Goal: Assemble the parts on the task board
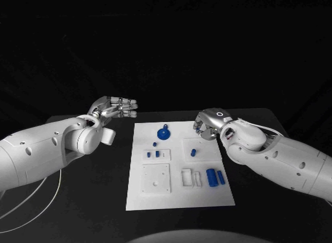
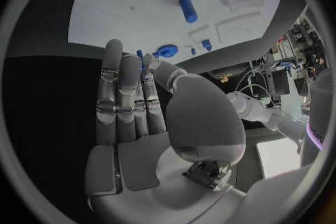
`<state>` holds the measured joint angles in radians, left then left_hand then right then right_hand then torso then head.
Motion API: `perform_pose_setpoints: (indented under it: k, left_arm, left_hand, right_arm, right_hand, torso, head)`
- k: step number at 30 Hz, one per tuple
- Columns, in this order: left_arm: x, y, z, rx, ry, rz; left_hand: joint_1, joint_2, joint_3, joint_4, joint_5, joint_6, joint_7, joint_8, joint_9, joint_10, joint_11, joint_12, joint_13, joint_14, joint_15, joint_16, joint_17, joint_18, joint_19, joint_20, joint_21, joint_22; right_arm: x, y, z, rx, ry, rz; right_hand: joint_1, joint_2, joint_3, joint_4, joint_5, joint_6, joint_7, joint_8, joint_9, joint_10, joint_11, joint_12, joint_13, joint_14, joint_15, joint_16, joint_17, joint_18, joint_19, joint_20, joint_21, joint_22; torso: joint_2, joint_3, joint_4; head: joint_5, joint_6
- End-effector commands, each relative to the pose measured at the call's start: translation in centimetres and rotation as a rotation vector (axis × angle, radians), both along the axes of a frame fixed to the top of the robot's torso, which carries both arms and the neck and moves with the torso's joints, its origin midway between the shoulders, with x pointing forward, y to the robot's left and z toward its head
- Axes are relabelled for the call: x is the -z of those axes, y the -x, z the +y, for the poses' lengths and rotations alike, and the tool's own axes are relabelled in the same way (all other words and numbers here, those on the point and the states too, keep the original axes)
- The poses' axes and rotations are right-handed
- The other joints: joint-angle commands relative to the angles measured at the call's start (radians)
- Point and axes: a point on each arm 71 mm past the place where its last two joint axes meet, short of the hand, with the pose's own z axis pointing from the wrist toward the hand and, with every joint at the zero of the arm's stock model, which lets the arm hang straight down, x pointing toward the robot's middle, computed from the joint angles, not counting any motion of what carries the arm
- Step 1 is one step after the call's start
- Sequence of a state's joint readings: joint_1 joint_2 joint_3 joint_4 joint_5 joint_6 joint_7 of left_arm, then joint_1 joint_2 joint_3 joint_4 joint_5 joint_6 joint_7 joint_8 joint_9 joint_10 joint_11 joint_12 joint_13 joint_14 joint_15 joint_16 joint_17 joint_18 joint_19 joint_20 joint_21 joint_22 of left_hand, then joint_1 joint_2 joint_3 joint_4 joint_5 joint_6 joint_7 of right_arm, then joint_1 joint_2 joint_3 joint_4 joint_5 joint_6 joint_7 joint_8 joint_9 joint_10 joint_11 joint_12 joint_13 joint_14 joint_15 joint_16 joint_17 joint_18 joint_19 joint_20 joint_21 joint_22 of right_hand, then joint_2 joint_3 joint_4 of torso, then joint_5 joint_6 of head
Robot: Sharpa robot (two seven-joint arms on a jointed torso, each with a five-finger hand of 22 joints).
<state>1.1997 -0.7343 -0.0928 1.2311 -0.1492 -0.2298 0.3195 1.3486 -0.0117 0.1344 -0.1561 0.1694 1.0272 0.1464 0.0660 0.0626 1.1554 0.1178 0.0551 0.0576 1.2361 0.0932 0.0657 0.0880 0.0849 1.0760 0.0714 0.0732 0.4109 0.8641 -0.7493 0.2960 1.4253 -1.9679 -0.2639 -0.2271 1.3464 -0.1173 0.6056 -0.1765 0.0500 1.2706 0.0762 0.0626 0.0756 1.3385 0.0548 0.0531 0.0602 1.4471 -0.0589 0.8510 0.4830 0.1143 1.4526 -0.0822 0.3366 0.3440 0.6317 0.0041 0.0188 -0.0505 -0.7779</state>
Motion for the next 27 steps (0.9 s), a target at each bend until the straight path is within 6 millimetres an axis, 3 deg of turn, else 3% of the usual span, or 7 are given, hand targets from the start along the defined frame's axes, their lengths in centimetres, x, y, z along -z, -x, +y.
perform_pose_setpoints:
  k: [1, 6, 9, 12, 21, 23, 27]
  left_arm:
    - [-0.1, 0.0, -0.3, 0.009, 0.013, 0.000]
    - [-0.1, 0.0, -0.7, 0.007, 0.014, -0.004]
    - [-0.2, 0.0, -1.1, 0.009, 0.018, -0.010]
    - [-0.3, 0.1, -1.5, 0.010, 0.021, -0.018]
    - [-0.3, 0.1, -2.2, 0.014, 0.025, -0.023]
    - [-0.3, 0.1, -2.4, 0.018, 0.026, -0.023]
    - [-0.3, 0.2, -2.6, 0.026, 0.028, -0.019]
  left_hand:
    - [0.000, 0.010, 0.000, -0.007, 0.006, -0.001, -0.001, -0.002, 0.000, -0.008, 0.001, 0.004, 0.001, -0.007, -0.002, -0.003, -0.002, -0.012, 0.005, 0.001, 0.004, -0.002]
    - [0.000, 0.009, 0.001, -0.008, 0.007, -0.002, -0.001, -0.002, 0.000, -0.008, 0.001, 0.004, 0.001, -0.008, -0.001, -0.002, -0.002, -0.012, 0.004, 0.002, 0.005, -0.004]
    - [0.001, 0.009, 0.002, -0.009, 0.007, -0.002, -0.001, -0.002, 0.000, -0.008, 0.001, 0.004, 0.001, -0.008, -0.001, -0.002, -0.002, -0.011, 0.003, 0.002, 0.005, -0.005]
    - [0.002, 0.011, 0.003, -0.008, 0.007, -0.001, -0.001, -0.002, 0.000, -0.008, 0.001, 0.004, 0.001, -0.008, -0.001, -0.002, -0.002, -0.011, 0.004, 0.002, 0.005, -0.005]
    - [0.002, 0.011, 0.003, -0.008, 0.007, -0.001, -0.001, -0.002, 0.000, -0.008, 0.001, 0.004, 0.001, -0.008, -0.001, -0.002, -0.002, -0.011, 0.004, 0.002, 0.005, -0.005]
    - [0.006, 0.012, 0.014, -0.011, 0.079, 0.005, -0.002, -0.001, 0.000, -0.007, 0.000, 0.004, 0.001, -0.010, -0.002, -0.003, -0.004, -0.011, 0.001, -0.001, 0.007, -0.002]
    - [-0.009, 0.001, 0.048, -0.017, 0.089, 0.004, -0.001, -0.002, 0.000, -0.008, 0.001, 0.004, 0.001, -0.010, -0.002, -0.003, -0.007, -0.011, -0.016, -0.001, 0.023, 0.029]
  right_arm:
    - [-0.8, 0.6, 1.1, -0.035, -0.048, 0.003]
    - [-1.3, 2.1, 3.3, -0.097, -0.087, 0.026]
    - [-1.1, 3.2, 4.9, -0.140, -0.105, 0.048]
    - [-0.3, 4.5, 6.5, -0.179, -0.122, 0.076]
    - [3.1, 7.4, 9.7, -0.253, -0.131, 0.145]
    - [3.7, 7.8, 10.1, -0.261, -0.127, 0.156]
    - [4.9, 8.4, 10.6, -0.267, -0.120, 0.172]
  right_hand:
    - [0.007, 0.000, 0.000, 0.004, -0.002, 0.006, 0.002, 0.001, -0.001, 0.038, -0.034, 0.007, 0.002, 0.001, -0.005, -0.003, 0.002, 0.015, 0.008, 0.001, -0.005, 0.001]
    - [0.007, 0.000, 0.000, 0.005, -0.002, 0.005, 0.002, 0.001, -0.001, 0.037, -0.033, 0.006, 0.002, 0.001, -0.006, -0.004, 0.003, 0.013, 0.010, -0.001, -0.009, 0.002]
    - [0.006, 0.002, -0.002, 0.005, -0.002, 0.005, 0.002, 0.002, -0.001, 0.038, -0.034, 0.007, 0.002, 0.001, -0.006, -0.005, 0.003, 0.012, 0.013, -0.002, -0.012, 0.002]
    - [0.005, 0.004, -0.003, 0.002, -0.002, 0.004, 0.002, 0.001, -0.001, 0.037, -0.034, 0.007, 0.002, 0.001, -0.007, -0.006, 0.004, 0.011, 0.014, -0.003, -0.016, 0.002]
    - [0.004, 0.005, -0.003, -0.003, -0.002, 0.004, 0.002, 0.002, -0.001, 0.038, -0.034, 0.007, 0.002, 0.001, -0.009, -0.007, 0.005, 0.009, 0.017, -0.005, -0.021, 0.002]
    - [0.004, 0.005, -0.003, -0.003, -0.002, 0.004, 0.002, 0.002, -0.001, 0.038, -0.034, 0.007, 0.002, 0.001, -0.009, -0.007, 0.005, 0.009, 0.017, -0.005, -0.021, 0.002]
    - [0.002, 0.007, -0.002, -0.006, -0.002, 0.003, 0.002, 0.002, -0.001, 0.037, -0.034, 0.007, 0.002, 0.001, -0.009, -0.009, 0.005, 0.007, 0.018, -0.006, -0.024, 0.003]
  torso:
    - [0.001, 0.0008, 0.0009]
    - [0.001, 0.0016, 0.0004]
    - [0.001, -0.0001, 0.0001]
    - [0.000, -0.0022, 0.0003]
    - [0.001, -0.0009, 0.0031]
    - [0.002, -0.0002, 0.0031]
    - [0.002, 0.0000, 0.0026]
  head:
    - [0.013, 0.000]
    - [0.037, -0.007]
    - [0.047, -0.009]
    - [0.055, -0.013]
    - [0.084, -0.029]
    - [0.092, -0.031]
    - [0.110, -0.041]
